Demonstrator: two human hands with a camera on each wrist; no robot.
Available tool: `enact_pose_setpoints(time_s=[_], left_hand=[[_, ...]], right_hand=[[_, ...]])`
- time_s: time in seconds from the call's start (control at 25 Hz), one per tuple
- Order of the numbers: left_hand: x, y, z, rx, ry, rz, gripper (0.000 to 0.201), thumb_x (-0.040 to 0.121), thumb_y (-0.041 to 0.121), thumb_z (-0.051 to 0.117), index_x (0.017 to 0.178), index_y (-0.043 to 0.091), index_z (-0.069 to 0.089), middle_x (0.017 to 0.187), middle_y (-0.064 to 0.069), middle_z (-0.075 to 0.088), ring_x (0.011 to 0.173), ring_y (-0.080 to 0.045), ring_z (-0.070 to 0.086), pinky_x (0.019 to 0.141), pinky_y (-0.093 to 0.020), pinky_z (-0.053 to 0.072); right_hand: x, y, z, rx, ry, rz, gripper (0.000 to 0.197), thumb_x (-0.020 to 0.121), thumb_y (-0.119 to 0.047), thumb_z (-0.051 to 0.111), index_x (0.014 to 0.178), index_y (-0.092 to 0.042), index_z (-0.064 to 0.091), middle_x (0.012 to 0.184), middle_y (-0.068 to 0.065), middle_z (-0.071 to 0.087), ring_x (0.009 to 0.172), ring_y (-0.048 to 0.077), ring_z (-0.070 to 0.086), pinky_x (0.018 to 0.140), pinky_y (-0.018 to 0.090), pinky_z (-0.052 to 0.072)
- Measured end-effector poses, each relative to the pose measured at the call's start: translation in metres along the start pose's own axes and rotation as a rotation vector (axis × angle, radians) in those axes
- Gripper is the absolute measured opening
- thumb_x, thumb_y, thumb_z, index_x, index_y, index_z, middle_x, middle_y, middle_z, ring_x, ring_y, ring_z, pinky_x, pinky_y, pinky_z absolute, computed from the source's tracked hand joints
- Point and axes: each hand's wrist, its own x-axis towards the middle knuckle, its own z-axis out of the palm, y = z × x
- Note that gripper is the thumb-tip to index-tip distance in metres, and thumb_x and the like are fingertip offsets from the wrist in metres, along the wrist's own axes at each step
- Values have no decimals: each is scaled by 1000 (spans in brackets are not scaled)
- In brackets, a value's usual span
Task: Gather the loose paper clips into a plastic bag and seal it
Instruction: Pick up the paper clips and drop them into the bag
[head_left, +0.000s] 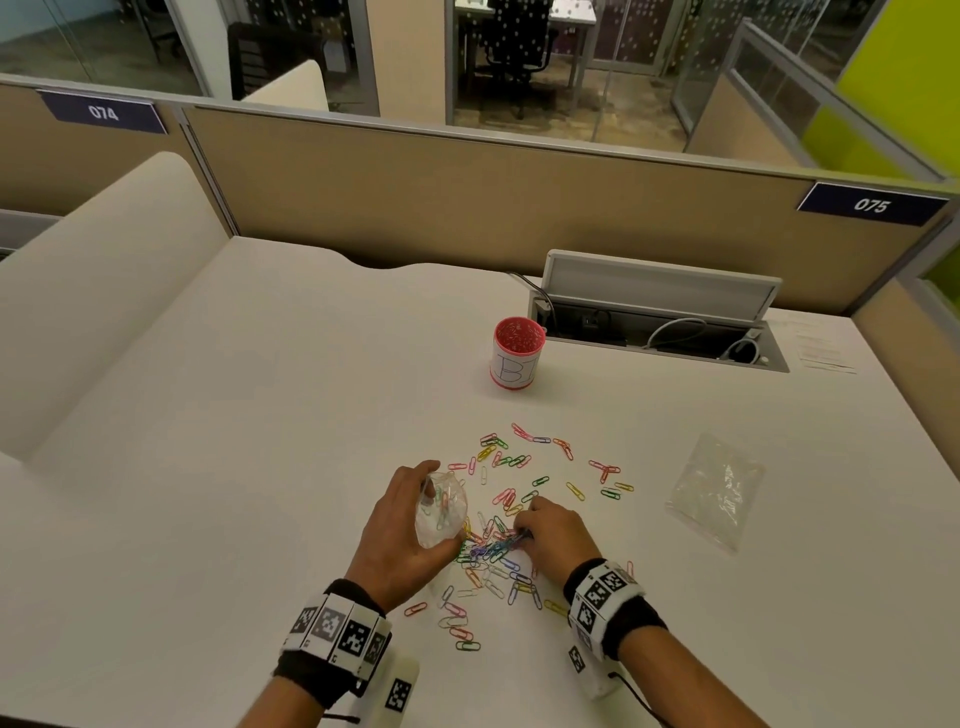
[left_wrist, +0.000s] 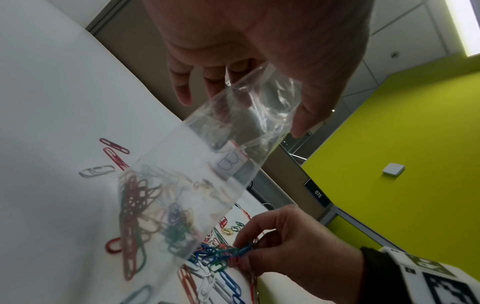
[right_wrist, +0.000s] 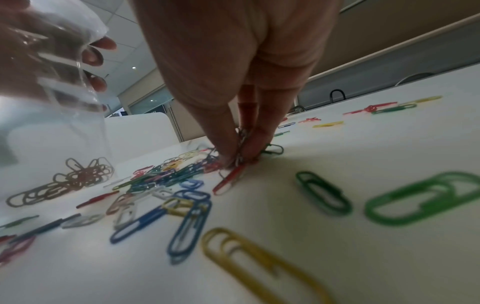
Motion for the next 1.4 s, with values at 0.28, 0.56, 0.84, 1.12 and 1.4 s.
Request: enact_pose_setpoints(time_s=[0.28, 0.56, 0.84, 1.12, 1.4], left_hand=[[0, 7, 5, -4, -24, 11, 75, 67, 42, 72, 132, 24, 38, 109, 6, 49, 101, -11, 53, 85, -22, 47], [0, 12, 19, 9, -53, 36, 78, 66, 46, 71, 133, 22, 39, 108, 6, 49, 98, -9, 51, 79, -12, 41], [2, 16, 23, -14, -52, 62, 77, 66, 52, 65, 133, 22, 41, 109, 6, 51, 98, -9, 52, 81, -28, 50], [1, 17, 23, -64, 11, 81, 61, 70, 46, 64, 124, 23, 49, 110, 8, 55, 98, -8, 54, 81, -30, 52], [0, 14, 19, -31, 41, 65, 70, 68, 47, 68, 129, 21, 44, 103, 9, 48, 95, -3, 51, 76, -9, 40]], right_hand=[[-12, 8, -22, 224, 112, 146, 13, 88, -18, 63, 96, -17, 73, 99, 0, 70, 92, 15, 63, 82, 20, 44], [-37, -37, -95, 939, 296, 35, 18, 75, 1, 73, 74, -17, 73, 70, 3, 73, 63, 16, 70, 66, 25, 58], [-39, -77, -105, 770, 253, -109, 12, 77, -8, 74, 82, -19, 74, 77, -6, 71, 70, 6, 68, 70, 17, 55], [-39, -89, -100, 604, 142, -175, 17, 80, -8, 70, 92, -21, 74, 94, -5, 72, 84, 5, 68, 82, 25, 57], [-33, -55, -101, 756, 198, -75, 13, 80, -9, 72, 87, -20, 72, 89, -8, 72, 81, 2, 68, 73, 18, 55]])
